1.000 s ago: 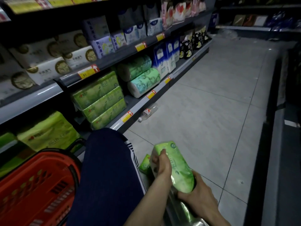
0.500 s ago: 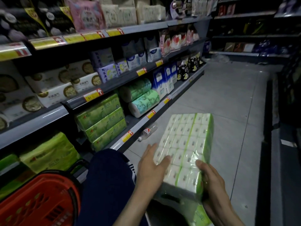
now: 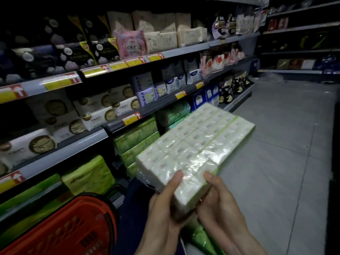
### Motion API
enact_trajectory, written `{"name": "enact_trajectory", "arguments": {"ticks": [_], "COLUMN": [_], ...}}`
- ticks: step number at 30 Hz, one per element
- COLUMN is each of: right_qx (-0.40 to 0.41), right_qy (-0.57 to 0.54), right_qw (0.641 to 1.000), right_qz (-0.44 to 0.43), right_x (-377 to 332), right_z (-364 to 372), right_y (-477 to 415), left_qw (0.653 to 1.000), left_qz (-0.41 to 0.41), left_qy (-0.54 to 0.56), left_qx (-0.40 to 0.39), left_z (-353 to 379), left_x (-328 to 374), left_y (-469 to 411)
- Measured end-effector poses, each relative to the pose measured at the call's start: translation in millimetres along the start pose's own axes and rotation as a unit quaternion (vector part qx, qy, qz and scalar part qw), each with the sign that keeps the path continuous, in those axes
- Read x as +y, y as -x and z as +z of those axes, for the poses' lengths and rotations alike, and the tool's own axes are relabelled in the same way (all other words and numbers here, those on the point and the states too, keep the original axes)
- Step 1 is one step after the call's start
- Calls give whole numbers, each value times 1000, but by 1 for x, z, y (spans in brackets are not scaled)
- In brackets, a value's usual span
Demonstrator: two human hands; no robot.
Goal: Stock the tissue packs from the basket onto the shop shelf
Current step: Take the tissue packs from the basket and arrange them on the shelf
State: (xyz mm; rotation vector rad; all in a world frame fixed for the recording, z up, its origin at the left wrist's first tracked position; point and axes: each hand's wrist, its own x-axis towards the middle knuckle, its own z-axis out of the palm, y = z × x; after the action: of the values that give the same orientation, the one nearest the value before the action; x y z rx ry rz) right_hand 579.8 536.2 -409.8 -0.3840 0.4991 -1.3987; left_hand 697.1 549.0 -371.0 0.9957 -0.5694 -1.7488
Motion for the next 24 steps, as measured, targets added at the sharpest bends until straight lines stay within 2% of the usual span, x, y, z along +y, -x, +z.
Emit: {"name": "enact_trajectory", "arguments": {"ticks": [4, 6, 9, 11, 15, 19, 24], "right_qx": [31, 44, 92, 111, 92, 124, 142], "right_qy": [146, 125, 58, 42, 55, 61, 51], "right_qw": [987, 984, 987, 983, 973, 966, 963], "right_qz": [63, 115, 121, 138, 206, 217, 223], "right_x": [-1, -8, -27, -37, -30, -15, -7], "right_z": [11, 17, 26, 30, 46, 58, 60], "right_y": [-9, -9, -14, -22, -39, -58, -80], "left_qw": [994, 989, 983, 980, 981, 973, 971], "left_qz": [57, 60, 59, 65, 62, 58, 11], "left_qy": [-23, -18, -14, -31, -92, -152, -135], "left_qx": [95, 131, 176, 183, 161, 163, 198], "left_z": [-22, -38, -60, -72, -86, -87, -91], "left_x": [36, 50, 68, 80, 99, 110, 125], "left_y": [3, 7, 21, 30, 39, 32, 3]}}
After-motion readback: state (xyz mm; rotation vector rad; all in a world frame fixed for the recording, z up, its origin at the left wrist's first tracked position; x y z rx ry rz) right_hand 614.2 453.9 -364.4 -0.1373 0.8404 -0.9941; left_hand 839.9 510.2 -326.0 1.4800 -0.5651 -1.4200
